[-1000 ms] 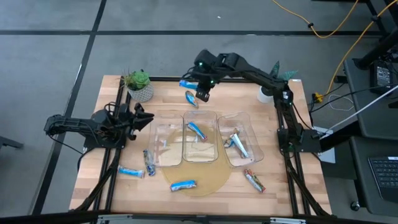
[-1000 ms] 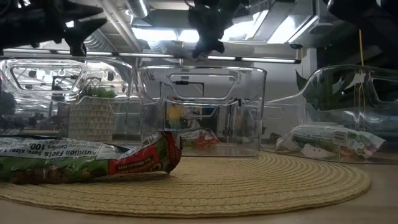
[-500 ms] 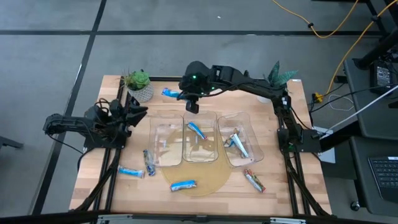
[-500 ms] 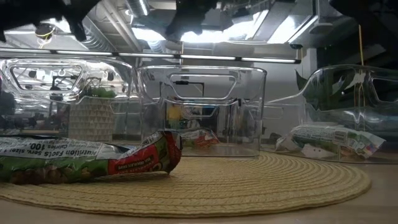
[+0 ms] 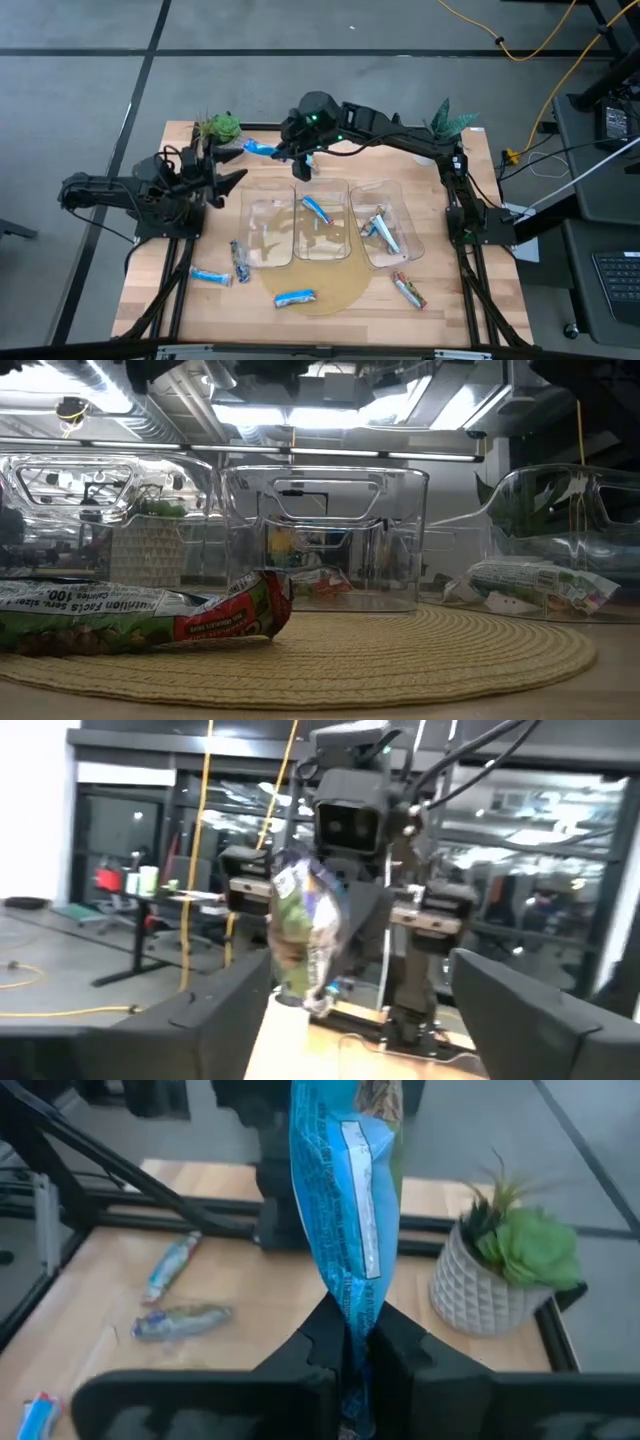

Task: Pick and place Granola Bars by type
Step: Put the blue granola bar into the left transparent bin, then put the yellow granola bar into the right transparent bin

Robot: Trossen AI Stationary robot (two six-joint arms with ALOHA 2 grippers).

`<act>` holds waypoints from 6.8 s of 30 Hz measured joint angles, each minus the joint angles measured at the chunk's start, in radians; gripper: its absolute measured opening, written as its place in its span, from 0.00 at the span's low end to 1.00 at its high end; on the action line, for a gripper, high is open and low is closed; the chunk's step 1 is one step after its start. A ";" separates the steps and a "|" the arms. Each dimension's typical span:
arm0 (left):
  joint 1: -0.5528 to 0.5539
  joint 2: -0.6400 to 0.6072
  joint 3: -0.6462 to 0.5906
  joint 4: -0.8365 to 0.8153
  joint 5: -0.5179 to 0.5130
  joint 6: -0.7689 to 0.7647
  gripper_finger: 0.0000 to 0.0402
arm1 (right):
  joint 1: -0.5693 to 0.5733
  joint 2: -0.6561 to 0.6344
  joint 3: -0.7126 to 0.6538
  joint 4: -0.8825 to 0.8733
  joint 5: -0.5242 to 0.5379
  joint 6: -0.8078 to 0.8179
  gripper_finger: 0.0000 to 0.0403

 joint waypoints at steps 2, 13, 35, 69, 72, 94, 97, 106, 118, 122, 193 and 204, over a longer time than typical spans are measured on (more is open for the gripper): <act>0.000 0.031 0.020 -0.002 -0.020 0.011 0.78 | 0.000 0.000 0.000 0.016 -0.023 -0.001 0.08; 0.000 0.179 0.093 0.053 -0.081 0.073 0.81 | 0.001 0.000 0.000 0.034 -0.048 -0.022 0.08; 0.055 0.319 0.191 0.059 -0.031 0.091 0.11 | 0.005 0.001 0.000 0.049 -0.051 -0.016 0.08; 0.047 0.320 0.190 -0.158 0.058 0.023 0.06 | 0.032 -0.233 0.023 -0.498 0.374 0.015 0.44; 0.031 0.320 0.190 -0.201 0.066 0.007 0.06 | 0.032 -0.263 0.022 -0.602 0.404 0.044 0.41; -0.186 0.398 0.190 -0.609 0.012 -0.396 0.06 | -0.040 -0.690 -0.684 -0.169 0.391 -0.011 0.36; -0.200 0.446 0.190 -0.612 0.035 -0.465 0.06 | -0.041 -0.738 -0.767 -0.121 0.390 -0.040 0.36; -0.224 0.626 0.190 -0.638 0.072 -0.621 0.06 | -0.043 -0.770 -0.821 -0.084 0.365 -0.100 0.36; -0.216 0.872 0.190 -0.646 0.119 -0.828 0.06 | -0.102 -0.765 -0.820 0.012 0.223 -0.174 0.36; -0.200 0.931 0.190 -0.646 0.134 -0.893 0.07 | -0.127 -0.765 -0.820 0.020 0.163 -0.205 0.36; -0.192 0.570 0.495 -0.955 -0.270 -0.754 0.47 | -0.279 -0.240 -0.584 0.085 0.008 -0.121 0.44; -0.193 0.510 0.495 -0.950 -0.306 -0.689 0.46 | -0.285 -0.045 -0.445 0.030 0.080 -0.068 0.80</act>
